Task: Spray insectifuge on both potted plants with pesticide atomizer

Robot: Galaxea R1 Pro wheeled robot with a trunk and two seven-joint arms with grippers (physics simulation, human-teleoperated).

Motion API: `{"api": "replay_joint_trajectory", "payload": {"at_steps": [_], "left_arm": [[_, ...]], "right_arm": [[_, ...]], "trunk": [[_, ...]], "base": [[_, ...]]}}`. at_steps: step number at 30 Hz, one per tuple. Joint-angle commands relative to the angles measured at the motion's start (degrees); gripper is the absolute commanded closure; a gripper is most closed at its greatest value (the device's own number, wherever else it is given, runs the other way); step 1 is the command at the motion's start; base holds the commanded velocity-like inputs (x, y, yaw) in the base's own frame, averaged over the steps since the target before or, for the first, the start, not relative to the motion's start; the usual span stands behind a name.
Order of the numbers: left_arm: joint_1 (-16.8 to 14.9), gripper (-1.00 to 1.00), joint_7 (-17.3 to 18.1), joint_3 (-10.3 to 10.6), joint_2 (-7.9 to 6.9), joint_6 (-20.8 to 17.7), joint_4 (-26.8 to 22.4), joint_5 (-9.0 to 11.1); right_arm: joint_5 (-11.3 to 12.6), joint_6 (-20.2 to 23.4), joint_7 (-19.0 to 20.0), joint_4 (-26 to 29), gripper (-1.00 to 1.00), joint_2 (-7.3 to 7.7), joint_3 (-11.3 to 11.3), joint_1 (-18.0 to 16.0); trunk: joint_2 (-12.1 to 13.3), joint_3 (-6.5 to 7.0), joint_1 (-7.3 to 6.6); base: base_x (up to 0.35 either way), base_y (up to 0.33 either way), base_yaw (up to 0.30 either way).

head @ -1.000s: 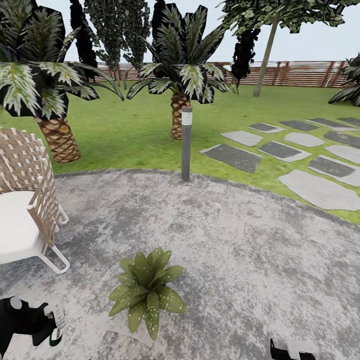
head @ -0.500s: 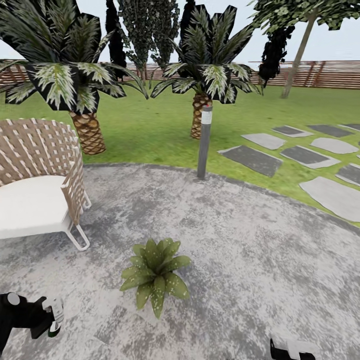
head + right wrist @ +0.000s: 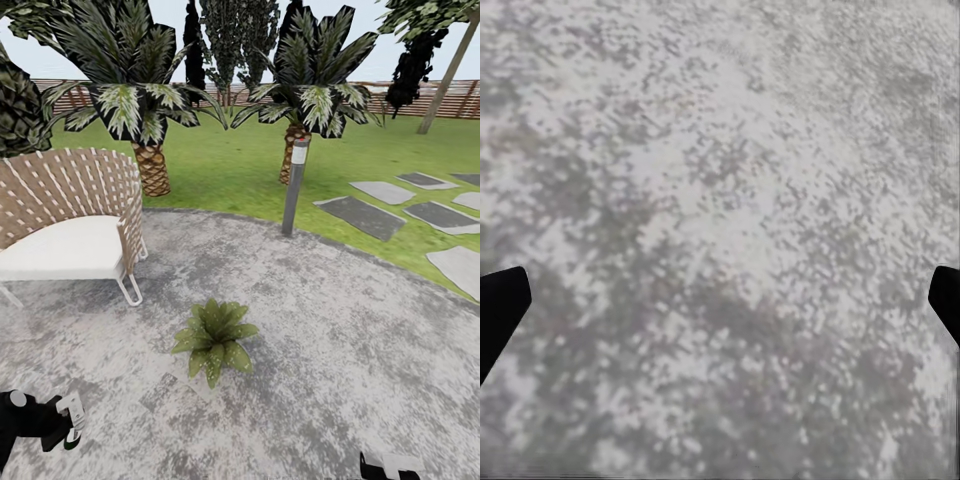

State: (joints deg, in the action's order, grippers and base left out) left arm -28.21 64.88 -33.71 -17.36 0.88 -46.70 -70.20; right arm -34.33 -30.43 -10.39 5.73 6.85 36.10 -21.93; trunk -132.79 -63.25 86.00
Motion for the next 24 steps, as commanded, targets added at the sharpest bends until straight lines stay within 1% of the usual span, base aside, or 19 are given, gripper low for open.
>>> {"api": "replay_joint_trajectory", "payload": {"at_steps": [1,12,19,22,23,24], "left_arm": [[-0.08,1.00,0.27,-0.15,0.05,0.08,-0.06,-0.29],[-0.09,1.00,0.17,-0.16,0.14,0.08,-0.06,-0.29],[-0.01,1.00,0.08,-0.09,0.35,0.08,0.10,-0.29],[0.00,1.00,0.14,0.10,0.61,0.14,0.44,-0.36],[0.00,1.00,0.35,0.71,1.71,0.29,0.77,-0.94],[0.12,1.00,0.48,0.89,3.06,0.38,0.76,-1.48]], "right_arm": [[-0.62,-0.16,-0.33,-0.10,-1.00,0.01,0.28,-0.04],[-0.65,-0.16,-0.33,-0.18,-1.00,0.01,0.28,-0.04],[-0.65,-0.16,-0.33,-0.19,-1.00,0.01,0.26,-0.04],[-0.65,-0.16,-0.30,-0.19,-1.00,0.01,0.27,-0.04],[-0.65,-0.16,-0.26,-0.19,-1.00,-0.01,0.25,-0.04],[-0.65,-0.16,-0.25,-0.17,-1.00,-0.01,0.27,-0.04]], "trunk": [[-0.02,-0.08,-0.03],[-0.02,-0.50,-0.03],[-0.02,-0.82,-0.03],[-0.02,-0.98,-0.03],[-0.02,-1.03,-0.03],[-0.02,-1.07,-0.03]], "base": [[-0.228,-0.243,0.279],[-0.220,-0.244,0.277],[-0.047,-0.251,0.267],[-0.002,-0.138,0.162],[0.000,-0.012,0.016],[0.000,-0.005,0.006]]}}
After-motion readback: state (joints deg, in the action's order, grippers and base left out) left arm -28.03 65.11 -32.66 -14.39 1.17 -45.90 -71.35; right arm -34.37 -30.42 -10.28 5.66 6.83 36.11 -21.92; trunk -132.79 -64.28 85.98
